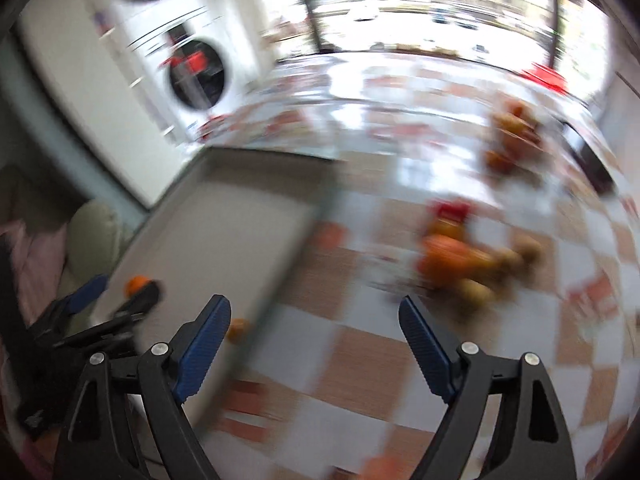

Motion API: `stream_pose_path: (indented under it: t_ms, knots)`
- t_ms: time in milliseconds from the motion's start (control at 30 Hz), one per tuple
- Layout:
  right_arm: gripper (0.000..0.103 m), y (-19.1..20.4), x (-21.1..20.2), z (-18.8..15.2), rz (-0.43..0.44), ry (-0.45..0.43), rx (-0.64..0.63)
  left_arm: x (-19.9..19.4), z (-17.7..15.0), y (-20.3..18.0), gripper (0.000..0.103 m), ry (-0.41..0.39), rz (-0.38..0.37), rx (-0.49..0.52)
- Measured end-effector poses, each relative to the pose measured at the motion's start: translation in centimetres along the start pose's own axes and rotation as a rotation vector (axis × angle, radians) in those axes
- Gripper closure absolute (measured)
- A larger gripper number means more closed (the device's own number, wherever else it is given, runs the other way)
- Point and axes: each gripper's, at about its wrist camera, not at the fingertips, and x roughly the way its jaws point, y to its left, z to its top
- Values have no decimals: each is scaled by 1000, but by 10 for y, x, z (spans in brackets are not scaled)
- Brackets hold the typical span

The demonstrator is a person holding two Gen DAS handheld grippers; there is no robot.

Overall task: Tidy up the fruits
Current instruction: 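Carry both oranges over the white tray and open both tools to drop them, then move both open tools back toward the fruit pile on the table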

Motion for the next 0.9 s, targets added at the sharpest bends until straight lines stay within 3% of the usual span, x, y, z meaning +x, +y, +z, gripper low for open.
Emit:
stream_pose_path:
  t_ms: [133,233,367,400,433,533,633,700,800,900]
  knots:
    - [14,-72,-4,-24,-114,36,177,-18,1,-53,8,-23,-127,116]
    - [14,-123,-8,-43,-187,56,275,-23,-8,-102,8,8,-228,224]
    - [11,-175,-25,-63,-260,-6,346,-13,-23,-159,8,55,-264,335]
    - [5,-187,-28,-67,-260,-23,359,-3,-28,-171,8,75,-275,357]
    - [0,-194,-30,-70,-248,-43,368,7,-32,-180,8,98,-262,369]
    - [0,-206,-36,-80,-241,-111,365,28,-40,-196,8,131,-211,371]
    - [0,-200,-39,-86,-263,-155,315,37,-41,-196,7,117,-209,326]
    - [0,-196,-35,-84,-309,-147,271,41,-40,-191,0,125,-211,280]
    - [0,-183,-23,-79,-420,-87,197,41,-43,-187,0,99,-215,264]
    - [0,-186,-23,-79,-409,-92,202,40,-47,-183,0,81,-218,254]
